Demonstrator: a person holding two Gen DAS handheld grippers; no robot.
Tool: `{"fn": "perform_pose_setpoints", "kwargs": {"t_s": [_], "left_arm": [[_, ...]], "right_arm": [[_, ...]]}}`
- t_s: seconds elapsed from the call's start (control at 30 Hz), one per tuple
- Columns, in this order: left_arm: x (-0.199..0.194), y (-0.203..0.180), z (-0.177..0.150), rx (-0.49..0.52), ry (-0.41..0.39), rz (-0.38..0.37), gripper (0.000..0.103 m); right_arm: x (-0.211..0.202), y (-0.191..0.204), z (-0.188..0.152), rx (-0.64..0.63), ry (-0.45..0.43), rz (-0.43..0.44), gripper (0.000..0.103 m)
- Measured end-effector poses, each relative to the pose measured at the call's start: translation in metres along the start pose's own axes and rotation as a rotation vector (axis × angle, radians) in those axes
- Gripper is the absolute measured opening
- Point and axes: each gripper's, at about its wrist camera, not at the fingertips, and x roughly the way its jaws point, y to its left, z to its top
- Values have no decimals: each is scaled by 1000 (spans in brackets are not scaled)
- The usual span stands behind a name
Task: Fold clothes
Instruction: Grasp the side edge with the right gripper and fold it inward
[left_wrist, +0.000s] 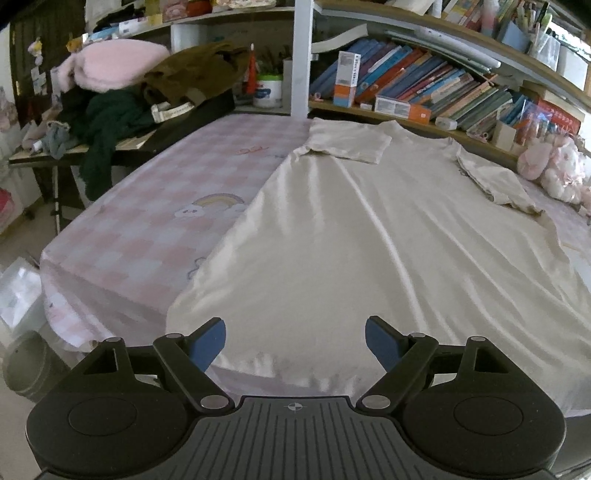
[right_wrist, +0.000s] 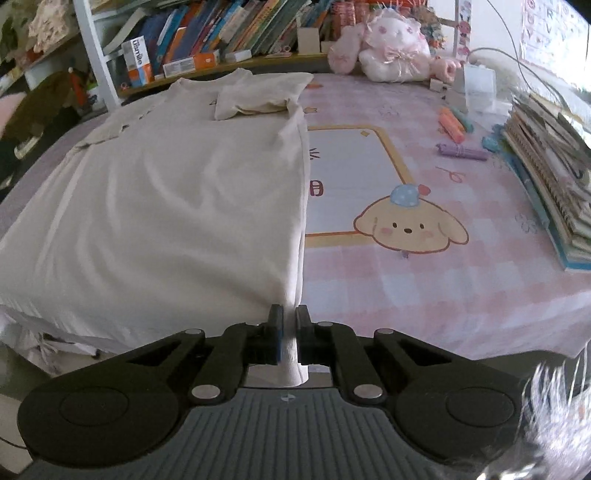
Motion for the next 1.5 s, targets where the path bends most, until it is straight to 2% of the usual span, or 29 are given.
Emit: {"fn": "perform_pose_setpoints", "kwargs": {"t_s": [0.1,0.13,0.2,0.4,0.63,0.73,0.8,0.87,1.13,1.27,1.33,1.43,1.5], "left_arm": [[-2,7,-2,2,4,2,85],[-3,10,-2,5,5,-2,85],[-5,14,-3,13,6,-10,85],[-5,31,0,3,32,-31,85],[2,66,1,-113,83,-77,82],[10,83,2,-160,104,-100,76],[18,94,4,-175,125,-117,65],[29,104,6,-183,159,-134,59],[67,135,19,-247,251,-261,60],[83,147,22,-338,321,-326,66],[84,150,19,-359,325,-356,66],[84,155,16,-391,331,-401,61],[84,158,14,-413,335,-432,49]], "right_arm": [[-2,-5,0,36,16,27,12],[-3,-8,0,56,23,42,22],[-6,-14,0,94,35,71,35],[-3,-37,-2,234,126,150,35],[10,-43,1,319,191,198,36],[15,-40,4,322,213,209,39],[17,-39,8,305,217,197,39],[19,-37,11,287,221,185,39],[30,-37,23,274,282,186,42],[38,-46,29,320,330,218,45],[42,-53,30,360,359,242,45],[45,-58,31,385,376,269,45],[46,-60,30,390,379,285,45]]}}
